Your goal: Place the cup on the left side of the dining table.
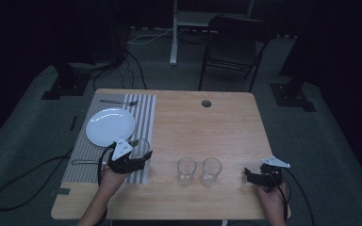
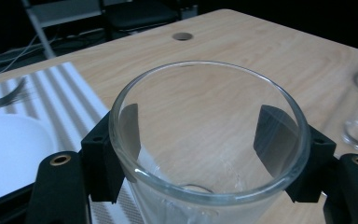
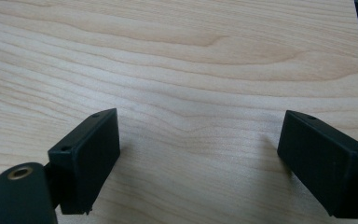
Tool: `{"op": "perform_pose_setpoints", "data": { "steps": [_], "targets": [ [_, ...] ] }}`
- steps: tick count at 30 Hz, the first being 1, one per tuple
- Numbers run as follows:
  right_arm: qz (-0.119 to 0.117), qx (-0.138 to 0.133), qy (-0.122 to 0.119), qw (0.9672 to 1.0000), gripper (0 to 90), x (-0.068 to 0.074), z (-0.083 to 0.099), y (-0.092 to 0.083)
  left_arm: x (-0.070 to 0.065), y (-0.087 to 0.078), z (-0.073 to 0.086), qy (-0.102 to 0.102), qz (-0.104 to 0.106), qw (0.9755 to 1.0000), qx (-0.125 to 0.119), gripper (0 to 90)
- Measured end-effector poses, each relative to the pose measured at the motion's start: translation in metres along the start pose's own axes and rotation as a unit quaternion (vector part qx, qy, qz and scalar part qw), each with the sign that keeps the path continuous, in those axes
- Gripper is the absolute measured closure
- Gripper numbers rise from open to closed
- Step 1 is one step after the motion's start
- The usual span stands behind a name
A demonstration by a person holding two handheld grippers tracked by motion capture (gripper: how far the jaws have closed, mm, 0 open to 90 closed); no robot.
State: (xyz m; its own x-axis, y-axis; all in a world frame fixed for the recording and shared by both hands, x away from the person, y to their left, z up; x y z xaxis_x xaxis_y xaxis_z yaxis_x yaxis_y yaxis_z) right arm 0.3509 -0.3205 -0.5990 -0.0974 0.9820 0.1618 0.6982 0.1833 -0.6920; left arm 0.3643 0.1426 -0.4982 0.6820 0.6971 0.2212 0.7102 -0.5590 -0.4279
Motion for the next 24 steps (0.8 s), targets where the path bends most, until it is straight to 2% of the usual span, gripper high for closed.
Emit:
{"op": "perform_pose_setpoints", "data": {
  "steps": [2,6,7,8,9,11,19,24],
  "targets": [
    [0.0,0.0,0.0,1.0,12.4,0.0,0.0,0.0,0.007,0.0,0.001,-0.001,-0.016,0.9999,0.005,29.5],
    [0.0,-0.001,0.0,1.0,12.4,0.0,0.0,0.0,0.026,0.002,0.002,-0.017,-0.046,0.9987,0.013,29.5],
    [0.0,-0.001,0.0,1.0,12.4,0.0,0.0,0.0,0.026,0.002,0.002,-0.017,-0.046,0.9987,0.013,29.5],
    [0.0,-0.001,0.0,1.0,12.4,0.0,0.0,0.0,0.033,0.003,0.002,-0.029,-0.053,0.9982,0.011,29.5],
    [0.0,-0.001,0.0,1.0,12.4,0.0,0.0,0.0,0.033,0.003,0.002,-0.029,-0.053,0.9982,0.011,29.5],
    [0.0,-0.001,0.0,1.0,12.4,0.0,0.0,0.0,0.041,0.006,0.005,-0.028,-0.071,0.997,0.012,29.5],
    [0.0,-0.001,0.0,1.0,12.4,0.0,0.0,0.0,0.055,0.014,0.019,-0.042,-0.081,0.9952,0.035,29.5],
    [0.0,-0.001,0.0,1.0,12.4,0.0,0.0,0.0,0.057,0.018,0.025,-0.046,-0.082,0.9948,0.041,29.5]
  ]
}}
Point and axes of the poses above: each handheld gripper's, and its own axes: y roughly forward along the jaws, z roughly out of its underside, x roughly to its left, the point moved 7 cm from there along y, roughly forward along the jaws, and after that the axes turned 12 degrees about y, right-handed, at the moved point
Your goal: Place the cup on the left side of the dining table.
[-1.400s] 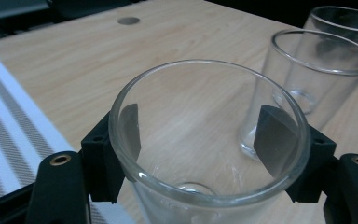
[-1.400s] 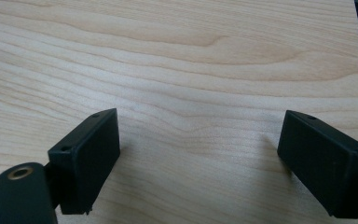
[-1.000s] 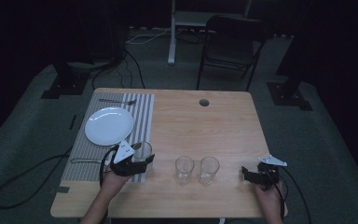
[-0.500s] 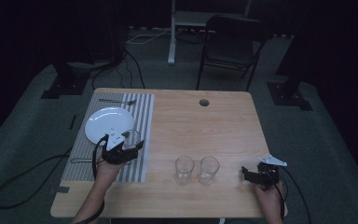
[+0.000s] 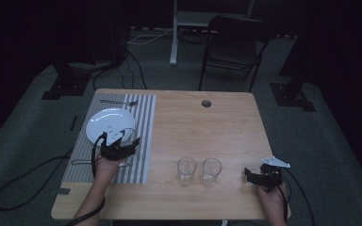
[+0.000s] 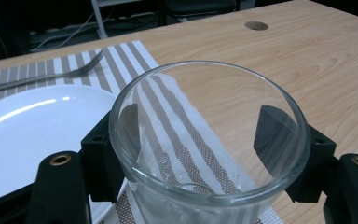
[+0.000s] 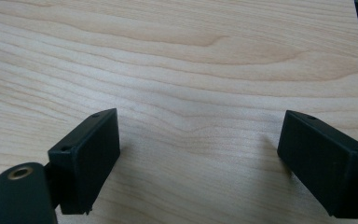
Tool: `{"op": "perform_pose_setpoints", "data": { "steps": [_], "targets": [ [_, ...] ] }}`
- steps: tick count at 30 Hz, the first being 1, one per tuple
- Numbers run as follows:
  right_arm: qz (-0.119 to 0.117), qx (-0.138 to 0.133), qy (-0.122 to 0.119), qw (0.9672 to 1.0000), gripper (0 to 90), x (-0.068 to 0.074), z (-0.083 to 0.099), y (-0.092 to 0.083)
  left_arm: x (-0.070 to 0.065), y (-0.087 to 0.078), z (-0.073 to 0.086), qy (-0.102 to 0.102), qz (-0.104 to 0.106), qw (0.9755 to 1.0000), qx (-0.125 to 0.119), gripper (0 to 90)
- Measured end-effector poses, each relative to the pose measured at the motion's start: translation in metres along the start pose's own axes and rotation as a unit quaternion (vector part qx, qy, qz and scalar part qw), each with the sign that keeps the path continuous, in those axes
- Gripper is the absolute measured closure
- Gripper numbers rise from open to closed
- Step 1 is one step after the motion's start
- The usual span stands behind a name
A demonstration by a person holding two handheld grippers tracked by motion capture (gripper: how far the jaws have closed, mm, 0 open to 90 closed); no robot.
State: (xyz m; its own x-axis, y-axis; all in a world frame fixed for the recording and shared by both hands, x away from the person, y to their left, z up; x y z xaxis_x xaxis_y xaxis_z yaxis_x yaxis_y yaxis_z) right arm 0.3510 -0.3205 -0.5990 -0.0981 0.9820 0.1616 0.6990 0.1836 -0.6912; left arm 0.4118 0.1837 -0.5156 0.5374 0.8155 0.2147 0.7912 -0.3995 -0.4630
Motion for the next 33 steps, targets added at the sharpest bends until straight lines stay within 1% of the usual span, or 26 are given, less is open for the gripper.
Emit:
{"op": "perform_pose_setpoints", "data": {
  "steps": [1,2,3,4,6,7,8,9,11,14,17,20,22,24,26,27,30,32,33],
  "targets": [
    [0.0,0.0,0.0,1.0,12.4,0.0,0.0,0.0,0.001,0.003,0.004,-0.001,-0.004,1.0,0.005,29.5],
    [0.0,0.0,0.0,1.0,12.4,0.0,0.0,0.0,0.001,0.004,0.006,0.002,-0.005,1.0,0.008,29.5],
    [0.0,0.0,0.0,1.0,12.4,0.0,0.0,0.0,0.001,0.005,0.008,0.001,-0.007,0.9999,0.008,29.5],
    [0.0,0.0,0.0,1.0,12.4,0.0,0.0,0.0,0.002,0.006,0.009,-0.001,-0.004,1.0,0.009,29.5],
    [0.0,0.0,0.0,1.0,12.4,0.0,0.0,0.0,0.003,0.008,0.013,-0.007,-0.007,0.9999,0.012,29.5],
    [0.0,0.0,0.0,1.0,12.4,0.0,0.0,0.0,0.003,0.008,0.013,-0.007,-0.007,0.9999,0.012,29.5],
    [0.0,0.0,0.0,1.0,12.4,0.0,0.0,0.0,0.003,0.01,0.017,-0.006,-0.008,0.9998,0.017,29.5],
    [0.0,0.0,0.0,1.0,12.4,0.0,0.0,0.0,0.003,0.01,0.017,-0.006,-0.008,0.9998,0.017,29.5],
    [0.001,0.0,0.001,1.0,12.5,0.0,0.0,0.0,0.005,0.009,0.019,-0.02,-0.005,0.9998,0.006,29.5],
    [0.001,0.0,0.002,1.0,12.5,0.0,0.001,0.0,0.004,0.008,0.019,-0.015,-0.007,0.9998,0.006,29.4],
    [0.001,0.0,0.001,1.0,12.5,0.0,0.001,0.0,0.004,0.009,0.019,-0.016,-0.007,0.9998,0.009,29.3],
    [0.001,0.0,0.001,1.0,12.5,0.0,0.001,0.0,0.003,0.008,0.019,-0.015,-0.014,0.9996,0.02,29.1],
    [0.001,0.0,0.002,1.0,12.5,0.0,0.001,0.0,0.003,0.008,0.019,-0.017,-0.016,0.9995,0.021,29.1],
    [0.001,0.0,0.001,1.0,12.5,0.0,0.001,0.0,0.002,0.007,0.018,-0.017,-0.027,0.9992,0.022,28.9],
    [0.001,0.0,0.002,1.0,12.5,0.0,0.001,0.0,0.002,0.007,0.018,-0.019,-0.029,0.9992,0.022,28.9],
    [0.001,0.0,0.001,1.0,12.5,0.0,0.001,0.0,0.002,0.006,0.018,-0.024,-0.025,0.9992,0.018,28.8],
    [0.001,0.0,0.001,1.0,12.4,0.0,0.001,0.0,0.002,0.004,0.018,-0.023,-0.024,0.9993,0.019,28.6],
    [0.001,0.0,0.002,1.0,12.5,0.0,0.001,0.0,0.003,0.003,0.017,-0.026,-0.021,0.9993,0.017,25.6],
    [0.001,0.0,0.001,1.0,12.5,0.0,0.001,0.0,0.003,0.001,0.017,-0.031,-0.016,0.9992,0.018,20.6]
  ]
}}
Point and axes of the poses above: each handheld gripper's, and its own axes: y roughly forward along the jaws, z roughly out of its underside, x roughly to its left, the point moved 7 cm from there along y, roughly forward along the jaws, and after that the axes turned 12 degrees about y, right-handed, at the moved point
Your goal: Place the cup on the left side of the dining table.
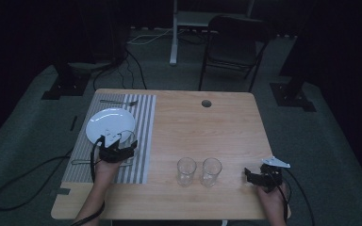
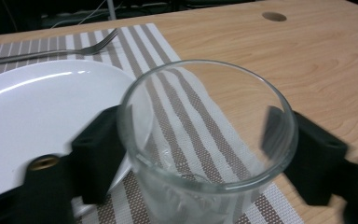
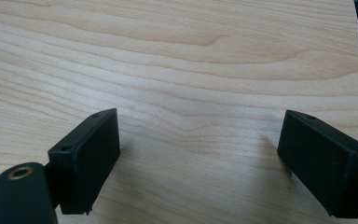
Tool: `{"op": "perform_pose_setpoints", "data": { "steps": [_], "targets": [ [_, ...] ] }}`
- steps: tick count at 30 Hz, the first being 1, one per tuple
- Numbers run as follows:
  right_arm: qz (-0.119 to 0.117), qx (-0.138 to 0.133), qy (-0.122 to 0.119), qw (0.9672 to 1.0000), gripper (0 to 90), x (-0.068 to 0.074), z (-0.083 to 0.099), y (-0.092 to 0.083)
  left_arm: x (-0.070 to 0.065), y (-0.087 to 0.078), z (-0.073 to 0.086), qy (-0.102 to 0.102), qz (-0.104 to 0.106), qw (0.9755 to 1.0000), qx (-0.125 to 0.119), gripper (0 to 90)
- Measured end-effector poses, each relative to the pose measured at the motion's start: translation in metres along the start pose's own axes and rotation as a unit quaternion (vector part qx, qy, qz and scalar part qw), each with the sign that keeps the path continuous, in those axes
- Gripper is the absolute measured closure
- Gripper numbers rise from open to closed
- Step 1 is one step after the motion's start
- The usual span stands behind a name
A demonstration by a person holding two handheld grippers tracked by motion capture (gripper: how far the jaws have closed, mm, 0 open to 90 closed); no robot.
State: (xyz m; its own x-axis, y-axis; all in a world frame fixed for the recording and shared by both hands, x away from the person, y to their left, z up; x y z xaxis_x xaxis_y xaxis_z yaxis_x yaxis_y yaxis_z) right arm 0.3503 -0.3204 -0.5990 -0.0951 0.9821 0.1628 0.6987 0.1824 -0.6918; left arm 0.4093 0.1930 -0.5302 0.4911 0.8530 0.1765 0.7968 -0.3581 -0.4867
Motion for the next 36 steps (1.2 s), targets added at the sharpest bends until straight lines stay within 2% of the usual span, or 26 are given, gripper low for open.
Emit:
{"op": "perform_pose_setpoints", "data": {
  "steps": [2,3,5,6,8,9,10,11,12,16,17,19,20,21,22,24,28,32,34,35,36],
  "targets": [
    [0.0,0.0,0.0,1.0,12.5,0.0,0.0,0.0,0.002,-0.004,-0.001,-0.008,0.007,0.9999,-0.002,20.1],
    [0.0,0.0,0.0,1.0,12.5,0.0,0.0,0.0,0.003,-0.006,-0.001,-0.002,-0.001,1.0,-0.003,20.1],
    [0.0,0.0,0.0,1.0,12.5,0.0,0.0,0.0,0.003,-0.008,-0.001,-0.002,0.002,1.0,-0.005,20.1],
    [0.0,0.0,0.0,1.0,12.5,0.0,0.0,0.0,0.004,-0.009,0.001,-0.002,-0.001,1.0,-0.002,20.1],
    [0.0,0.0,0.0,1.0,12.5,0.0,0.0,0.0,0.004,-0.011,0.004,-0.006,0.006,0.9999,0.006,19.9],
    [0.0,0.0,0.0,1.0,12.5,0.0,0.0,0.0,0.004,-0.011,0.004,-0.006,0.006,0.9999,0.006,16.9],
    [0.0,0.0,0.0,1.0,12.4,0.0,0.0,0.0,0.004,-0.011,0.006,-0.009,0.017,0.9998,0.011,16.9],
    [0.0,0.0,0.0,1.0,12.5,0.0,0.0,0.0,0.003,-0.012,0.009,-0.005,0.016,0.9996,0.022,10.9],
    [0.0,0.0,0.0,1.0,12.4,0.0,0.0,0.0,0.003,-0.012,0.009,-0.005,0.016,0.9996,0.022,10.9],
    [0.0,0.0,0.0,1.0,12.5,0.0,0.0,0.0,0.003,-0.018,0.016,0.001,0.009,0.9996,0.027,10.8],
    [0.0,0.0,0.001,1.0,12.5,0.0,0.0,0.0,0.006,-0.022,0.02,0.002,-0.012,0.9996,0.025,10.8],
    [0.0,0.0,0.0,1.0,12.5,0.0,0.0,0.0,0.006,-0.024,0.023,-0.001,-0.011,0.9996,0.025,10.9],
    [0.0,0.001,0.0,1.0,12.5,0.0,0.0,0.0,0.007,-0.027,0.028,0.003,-0.022,0.9992,0.032,10.9],
    [0.0,0.001,0.0,1.0,12.5,0.0,0.0,0.0,0.007,-0.027,0.028,0.003,-0.022,0.9992,0.032,10.9],
    [0.0,0.001,0.001,1.0,12.5,0.0,0.0,0.0,0.006,-0.031,0.033,0.006,-0.025,0.9987,0.044,10.9],
    [0.0,0.0,0.001,1.0,12.4,0.0,0.0,0.0,0.006,-0.035,0.038,0.004,-0.023,0.9984,0.052,10.9],
    [0.0,0.0,0.001,1.0,12.5,0.0,0.0,0.0,0.005,-0.042,0.045,0.004,-0.023,0.9978,0.062,10.9],
    [0.0,0.0,0.001,1.0,12.4,0.0,0.0,0.0,0.009,-0.052,0.056,-0.018,-0.038,0.997,0.066,10.9],
    [0.0,0.001,0.001,1.0,12.5,0.0,0.0,0.0,0.012,-0.057,0.062,-0.033,-0.048,0.9958,0.071,10.9],
    [0.0,0.0,0.001,1.0,12.4,0.0,0.0,0.0,0.012,-0.06,0.064,-0.039,-0.044,0.9958,0.07,10.9],
    [0.0,0.0,0.001,1.0,12.4,0.0,0.0,0.0,0.013,-0.062,0.068,-0.04,-0.051,0.995,0.077,10.9]
  ]
}}
Point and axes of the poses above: each handheld gripper's, and its own axes: y roughly forward along the jaws, z roughly out of its underside, x roughly to its left, the point moved 7 cm from there along y, roughly forward along the jaws, and after that the axes turned 12 degrees about y, right-handed, at the moved point
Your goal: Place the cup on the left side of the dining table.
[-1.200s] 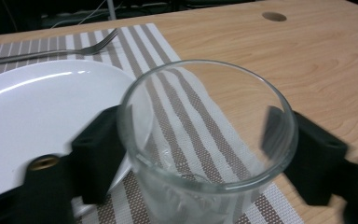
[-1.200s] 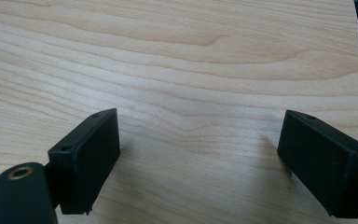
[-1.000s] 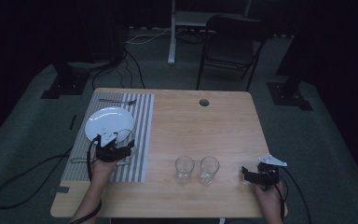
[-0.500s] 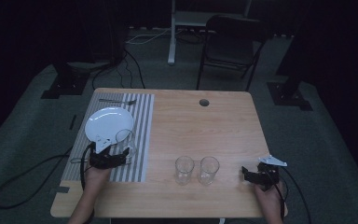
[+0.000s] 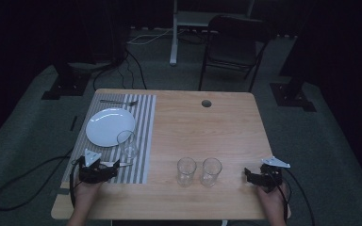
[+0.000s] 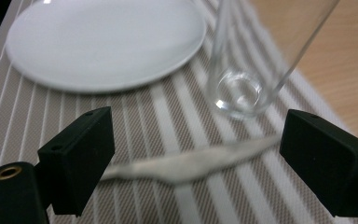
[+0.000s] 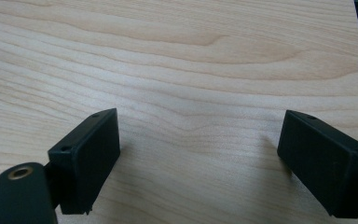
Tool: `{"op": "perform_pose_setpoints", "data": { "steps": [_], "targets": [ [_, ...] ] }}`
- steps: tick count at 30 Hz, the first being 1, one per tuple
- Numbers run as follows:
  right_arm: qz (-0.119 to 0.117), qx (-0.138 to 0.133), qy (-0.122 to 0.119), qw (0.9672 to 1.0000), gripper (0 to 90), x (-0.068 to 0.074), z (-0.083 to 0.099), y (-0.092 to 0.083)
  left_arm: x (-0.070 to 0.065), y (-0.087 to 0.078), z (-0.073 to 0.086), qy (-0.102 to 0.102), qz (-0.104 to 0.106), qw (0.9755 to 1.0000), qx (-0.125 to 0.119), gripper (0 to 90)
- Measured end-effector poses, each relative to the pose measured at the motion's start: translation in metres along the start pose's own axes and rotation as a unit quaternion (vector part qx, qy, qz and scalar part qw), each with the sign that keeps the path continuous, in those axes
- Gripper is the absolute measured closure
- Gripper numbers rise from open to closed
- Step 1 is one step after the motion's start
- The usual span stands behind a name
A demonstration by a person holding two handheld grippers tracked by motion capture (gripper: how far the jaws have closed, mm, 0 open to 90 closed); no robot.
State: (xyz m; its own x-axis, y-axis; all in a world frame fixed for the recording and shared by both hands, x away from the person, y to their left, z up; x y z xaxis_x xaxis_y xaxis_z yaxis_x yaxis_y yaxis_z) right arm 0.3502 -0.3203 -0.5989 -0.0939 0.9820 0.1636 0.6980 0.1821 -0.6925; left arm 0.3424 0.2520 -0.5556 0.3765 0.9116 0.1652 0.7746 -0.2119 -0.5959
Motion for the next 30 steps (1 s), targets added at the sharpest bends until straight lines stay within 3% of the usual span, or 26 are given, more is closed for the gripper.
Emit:
{"op": "perform_pose_setpoints", "data": {
  "steps": [11,19,21,23,26,30],
  "targets": [
    [0.0,0.0,0.0,1.0,12.5,0.0,0.0,0.0,0.024,-0.016,0.034,-0.043,-0.046,0.9978,0.021,10.9],
    [0.0,0.0,0.0,1.0,12.5,0.0,0.0,0.0,0.038,-0.019,0.053,-0.059,-0.064,0.995,0.047,10.9],
    [0.0,0.0,0.0,1.0,12.4,0.0,0.0,0.0,0.041,-0.019,0.057,-0.061,-0.057,0.995,0.055,10.9],
    [0.0,0.0,0.0,1.0,12.4,0.0,0.0,0.0,0.046,-0.02,0.062,-0.061,-0.063,0.9942,0.062,10.9],
    [0.0,0.0,0.0,1.0,12.4,0.0,0.0,0.0,0.053,-0.022,0.067,-0.073,-0.066,0.9934,0.058,10.9],
    [0.0,0.0,0.0,1.0,12.4,0.0,0.0,0.0,0.057,-0.023,0.071,-0.071,-0.068,0.9933,0.06,10.9]
  ]
}}
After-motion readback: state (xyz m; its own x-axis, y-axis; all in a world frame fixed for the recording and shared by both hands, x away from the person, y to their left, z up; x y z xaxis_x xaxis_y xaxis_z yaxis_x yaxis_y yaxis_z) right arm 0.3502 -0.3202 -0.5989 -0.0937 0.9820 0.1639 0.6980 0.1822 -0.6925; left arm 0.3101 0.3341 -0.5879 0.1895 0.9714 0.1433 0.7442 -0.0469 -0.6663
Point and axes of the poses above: each handheld gripper's, and its own axes: y roughly forward along the jaws, z roughly out of its underside, x roughly to its left, the point moved 7 cm from there along y, roughly forward along the jaws, and after that the axes turned 12 degrees about y, right-handed, at the moved point
